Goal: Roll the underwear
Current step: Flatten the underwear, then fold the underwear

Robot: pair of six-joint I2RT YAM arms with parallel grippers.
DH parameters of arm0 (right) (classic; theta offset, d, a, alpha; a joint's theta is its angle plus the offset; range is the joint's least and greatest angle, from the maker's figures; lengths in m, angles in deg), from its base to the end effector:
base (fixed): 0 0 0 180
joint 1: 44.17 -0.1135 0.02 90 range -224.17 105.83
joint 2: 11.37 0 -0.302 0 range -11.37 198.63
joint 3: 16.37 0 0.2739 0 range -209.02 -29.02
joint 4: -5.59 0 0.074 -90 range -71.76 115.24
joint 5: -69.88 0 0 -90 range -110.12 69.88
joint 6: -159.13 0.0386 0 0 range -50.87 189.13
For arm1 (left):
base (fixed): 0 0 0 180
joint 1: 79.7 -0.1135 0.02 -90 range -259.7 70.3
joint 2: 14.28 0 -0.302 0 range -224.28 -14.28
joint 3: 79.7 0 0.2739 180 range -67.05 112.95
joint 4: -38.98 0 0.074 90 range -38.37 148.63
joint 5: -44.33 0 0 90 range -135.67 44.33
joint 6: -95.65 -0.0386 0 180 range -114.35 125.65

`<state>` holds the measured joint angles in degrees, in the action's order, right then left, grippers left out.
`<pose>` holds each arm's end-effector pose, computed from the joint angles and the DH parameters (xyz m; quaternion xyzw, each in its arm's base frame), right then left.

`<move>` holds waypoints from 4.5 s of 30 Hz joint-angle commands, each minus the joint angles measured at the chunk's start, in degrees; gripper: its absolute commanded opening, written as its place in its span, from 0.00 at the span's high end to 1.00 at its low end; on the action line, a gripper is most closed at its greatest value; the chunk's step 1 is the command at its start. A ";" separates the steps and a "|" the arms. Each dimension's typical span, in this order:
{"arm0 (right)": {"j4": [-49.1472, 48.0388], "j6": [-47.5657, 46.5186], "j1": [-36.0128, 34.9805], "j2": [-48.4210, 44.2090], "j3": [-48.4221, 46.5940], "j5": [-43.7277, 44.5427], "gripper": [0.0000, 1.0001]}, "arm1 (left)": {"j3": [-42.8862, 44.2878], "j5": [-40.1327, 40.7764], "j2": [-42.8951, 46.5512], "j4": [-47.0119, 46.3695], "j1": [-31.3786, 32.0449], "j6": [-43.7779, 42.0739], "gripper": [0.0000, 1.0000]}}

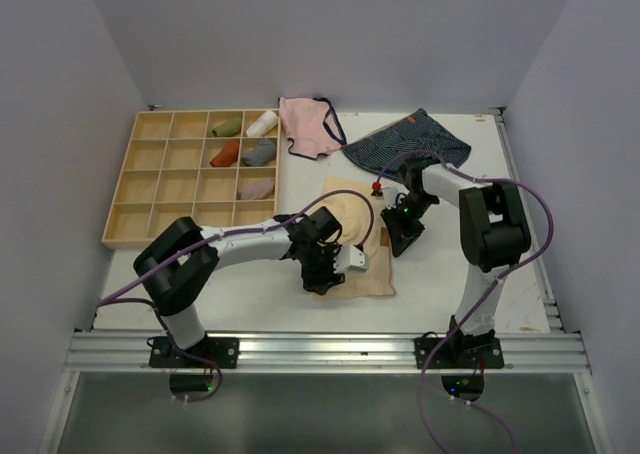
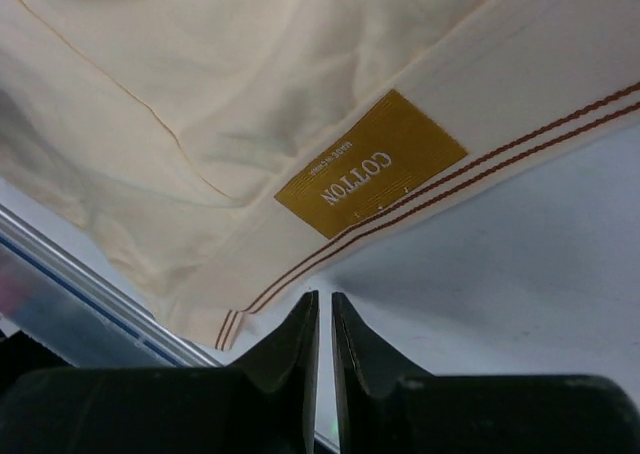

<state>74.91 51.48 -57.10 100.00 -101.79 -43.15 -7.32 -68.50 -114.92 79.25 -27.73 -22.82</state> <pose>0.3536 0.0967 0.1658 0.2493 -0.9466 -0.2011 0.0368 0.2082 -0.2905 0.1787 0.6500 0.7116 -0.2276 0.1392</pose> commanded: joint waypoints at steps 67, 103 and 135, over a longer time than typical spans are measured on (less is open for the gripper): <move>-6.48 -10.65 5.99 18.00 -27.60 -4.31 0.74 | 53.48 -18.48 -39.98 -1.34 -30.26 13.26 0.61; -3.84 -21.63 5.99 -12.56 -16.82 -9.41 1.00 | 33.74 -24.97 -8.71 -6.88 -30.87 9.31 1.00; -12.89 -25.06 -3.86 -22.16 14.14 -3.43 1.00 | -1.36 -21.20 3.79 -9.95 -19.45 7.81 1.00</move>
<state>63.70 26.83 -60.71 79.93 -88.50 -46.69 -8.42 -88.74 -112.91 70.57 -47.06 -13.38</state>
